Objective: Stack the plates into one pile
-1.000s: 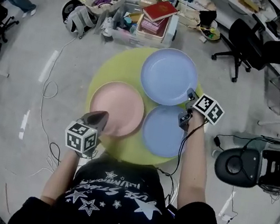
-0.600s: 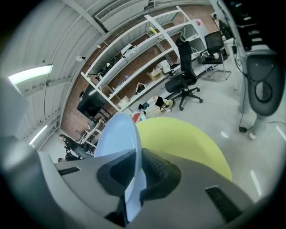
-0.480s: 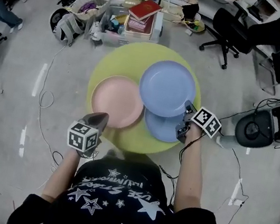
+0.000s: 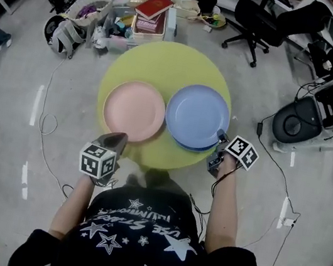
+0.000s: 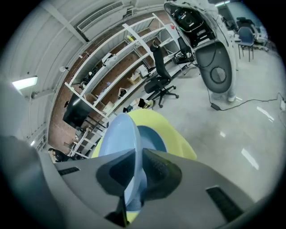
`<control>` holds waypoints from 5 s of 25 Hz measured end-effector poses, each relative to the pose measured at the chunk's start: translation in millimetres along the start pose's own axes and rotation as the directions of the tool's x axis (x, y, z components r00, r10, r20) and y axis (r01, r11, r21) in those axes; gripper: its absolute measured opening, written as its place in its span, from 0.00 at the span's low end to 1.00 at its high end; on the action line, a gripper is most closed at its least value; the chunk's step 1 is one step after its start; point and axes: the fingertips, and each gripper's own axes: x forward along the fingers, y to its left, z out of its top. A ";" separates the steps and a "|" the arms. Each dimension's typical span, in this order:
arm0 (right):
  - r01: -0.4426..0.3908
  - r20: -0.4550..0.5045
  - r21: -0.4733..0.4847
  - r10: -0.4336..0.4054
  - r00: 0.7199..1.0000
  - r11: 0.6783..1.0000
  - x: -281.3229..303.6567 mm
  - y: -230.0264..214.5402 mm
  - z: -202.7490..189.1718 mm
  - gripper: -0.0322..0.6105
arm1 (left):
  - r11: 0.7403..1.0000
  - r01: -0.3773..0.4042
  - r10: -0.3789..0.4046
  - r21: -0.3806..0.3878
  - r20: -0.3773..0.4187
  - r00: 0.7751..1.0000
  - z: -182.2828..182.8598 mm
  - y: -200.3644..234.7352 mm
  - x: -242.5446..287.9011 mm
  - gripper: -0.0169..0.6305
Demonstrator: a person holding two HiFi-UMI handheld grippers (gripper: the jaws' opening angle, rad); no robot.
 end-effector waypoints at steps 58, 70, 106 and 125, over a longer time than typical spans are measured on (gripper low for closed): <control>-0.149 -0.257 -0.161 0.105 0.961 0.976 66.3 156.8 -213.0 0.26 | 0.989 -0.082 0.088 -0.122 0.039 0.995 -67.4 47.7 -84.2 0.06; -0.129 -0.362 -0.205 0.047 0.931 0.970 91.0 153.0 -220.6 0.25 | 0.973 -0.145 0.153 -0.181 0.026 0.988 -65.0 49.1 -74.1 0.06; -0.212 -0.214 -0.214 0.166 0.963 0.954 36.2 132.7 -114.0 0.11 | 0.986 -0.143 0.148 -0.086 0.056 0.987 -24.2 -8.0 -34.8 0.06; -0.128 -0.101 0.002 0.128 0.987 0.992 -1.8 9.3 -26.9 0.11 | 0.998 -0.060 0.059 0.018 0.036 0.998 4.6 -83.2 38.3 0.06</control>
